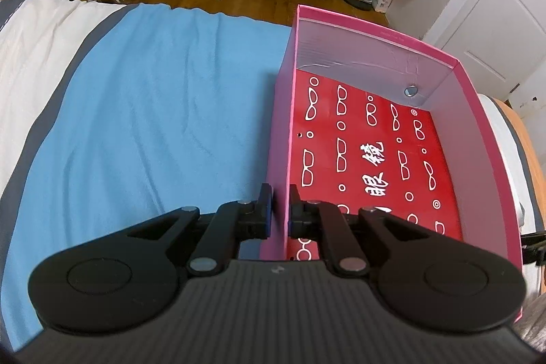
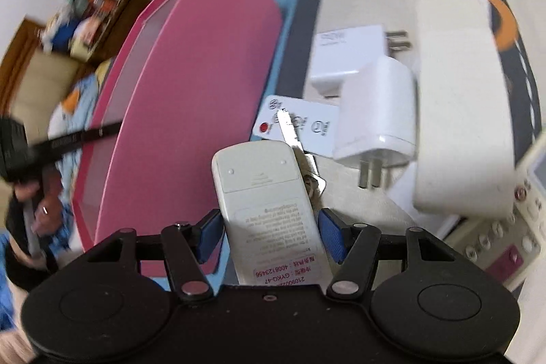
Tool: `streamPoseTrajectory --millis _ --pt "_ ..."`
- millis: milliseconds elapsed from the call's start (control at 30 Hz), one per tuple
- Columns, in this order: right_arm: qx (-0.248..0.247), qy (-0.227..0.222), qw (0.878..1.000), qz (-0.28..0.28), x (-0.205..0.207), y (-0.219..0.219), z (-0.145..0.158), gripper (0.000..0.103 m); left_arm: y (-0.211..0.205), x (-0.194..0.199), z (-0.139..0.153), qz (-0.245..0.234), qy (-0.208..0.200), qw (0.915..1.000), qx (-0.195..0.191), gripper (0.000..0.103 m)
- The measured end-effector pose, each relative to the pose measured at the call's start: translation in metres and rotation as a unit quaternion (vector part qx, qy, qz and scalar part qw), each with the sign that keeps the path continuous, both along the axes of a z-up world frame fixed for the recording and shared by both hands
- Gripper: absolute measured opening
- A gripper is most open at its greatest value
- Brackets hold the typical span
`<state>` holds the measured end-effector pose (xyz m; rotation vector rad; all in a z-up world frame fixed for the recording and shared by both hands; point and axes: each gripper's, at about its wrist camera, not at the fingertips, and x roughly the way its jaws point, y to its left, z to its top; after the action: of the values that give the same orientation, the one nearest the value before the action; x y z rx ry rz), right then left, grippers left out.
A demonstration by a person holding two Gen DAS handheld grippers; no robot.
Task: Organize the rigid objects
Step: 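Close the right gripper on the white TCL remote and lift it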
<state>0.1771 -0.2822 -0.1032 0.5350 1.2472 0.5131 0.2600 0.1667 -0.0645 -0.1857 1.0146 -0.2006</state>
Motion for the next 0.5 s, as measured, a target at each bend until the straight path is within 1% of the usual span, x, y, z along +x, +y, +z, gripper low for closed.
streamPoseTrajectory --millis 100,200,333,433,500 --pt "0.048 0.014 0.998 -0.034 0.004 -0.009 -0.002 0.066 -0.001 -0.002 0.000 0.001 -0.002 1.0000 0.002 0.007" --pt "0.076 -0.012 0.996 -0.045 0.001 -0.010 0.007 0.066 0.000 -0.001 -0.001 0.003 0.000 1.0000 -0.002 0.007" --pt "0.114 -0.070 0.990 -0.047 -0.006 -0.008 0.035 0.064 0.001 -0.001 0.000 0.001 0.000 1.0000 0.002 0.007" --pt "0.124 -0.128 0.982 -0.055 -0.014 -0.007 0.063 0.064 0.002 -0.001 -0.001 0.002 0.001 1.0000 0.000 0.007" --pt "0.116 -0.162 0.978 -0.055 -0.016 -0.006 0.082 0.064 0.002 -0.001 -0.001 0.001 0.001 1.0000 -0.001 0.008"
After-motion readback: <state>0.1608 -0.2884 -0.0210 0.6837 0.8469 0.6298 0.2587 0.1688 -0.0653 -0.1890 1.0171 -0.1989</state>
